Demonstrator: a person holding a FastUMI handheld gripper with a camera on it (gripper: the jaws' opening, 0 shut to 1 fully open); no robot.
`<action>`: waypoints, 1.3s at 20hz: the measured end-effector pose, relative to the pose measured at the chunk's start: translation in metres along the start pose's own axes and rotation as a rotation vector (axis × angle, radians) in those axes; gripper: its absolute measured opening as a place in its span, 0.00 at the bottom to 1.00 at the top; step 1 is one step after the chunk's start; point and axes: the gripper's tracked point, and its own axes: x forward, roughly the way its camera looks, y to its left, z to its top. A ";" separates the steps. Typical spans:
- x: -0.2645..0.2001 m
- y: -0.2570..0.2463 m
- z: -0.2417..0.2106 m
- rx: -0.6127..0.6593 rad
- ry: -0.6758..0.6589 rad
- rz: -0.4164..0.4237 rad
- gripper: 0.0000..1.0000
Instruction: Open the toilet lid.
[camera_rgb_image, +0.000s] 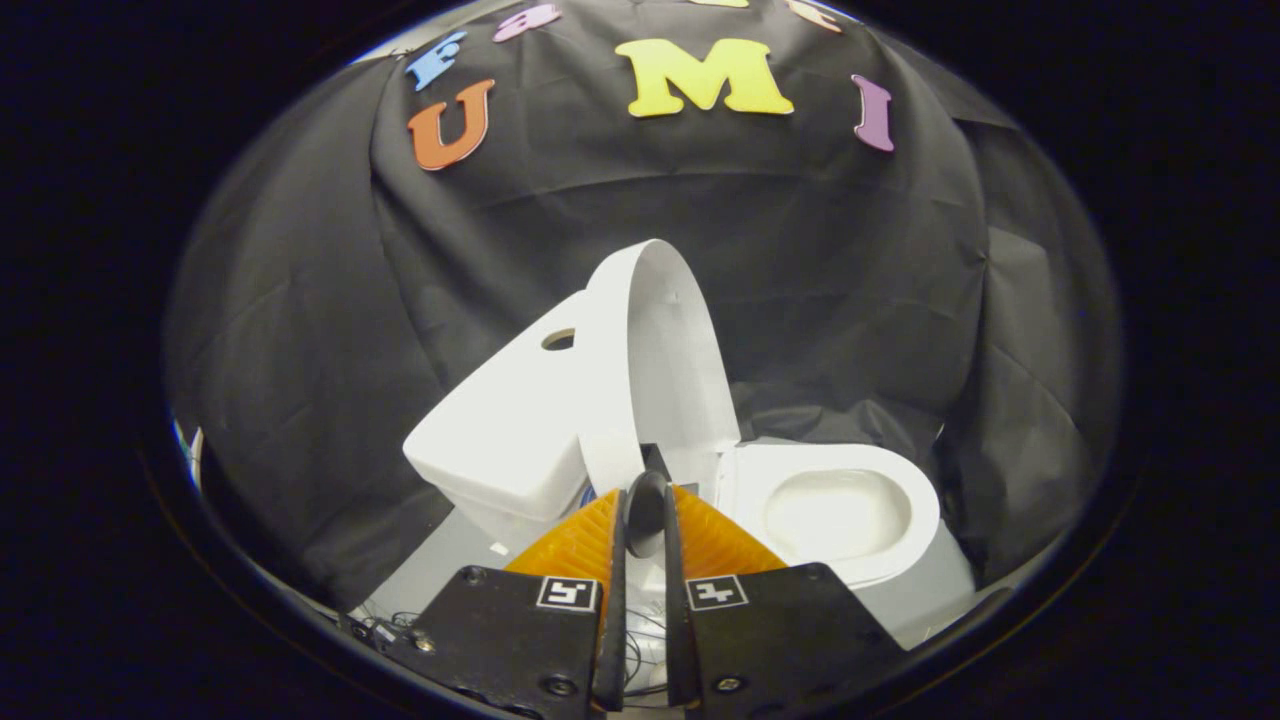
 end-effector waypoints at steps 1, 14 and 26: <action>0.000 0.001 0.000 -0.014 0.000 -0.003 0.19; -0.026 0.003 -0.004 -0.068 0.025 0.091 0.35; -0.091 -0.094 -0.006 -0.150 -0.119 -0.034 0.76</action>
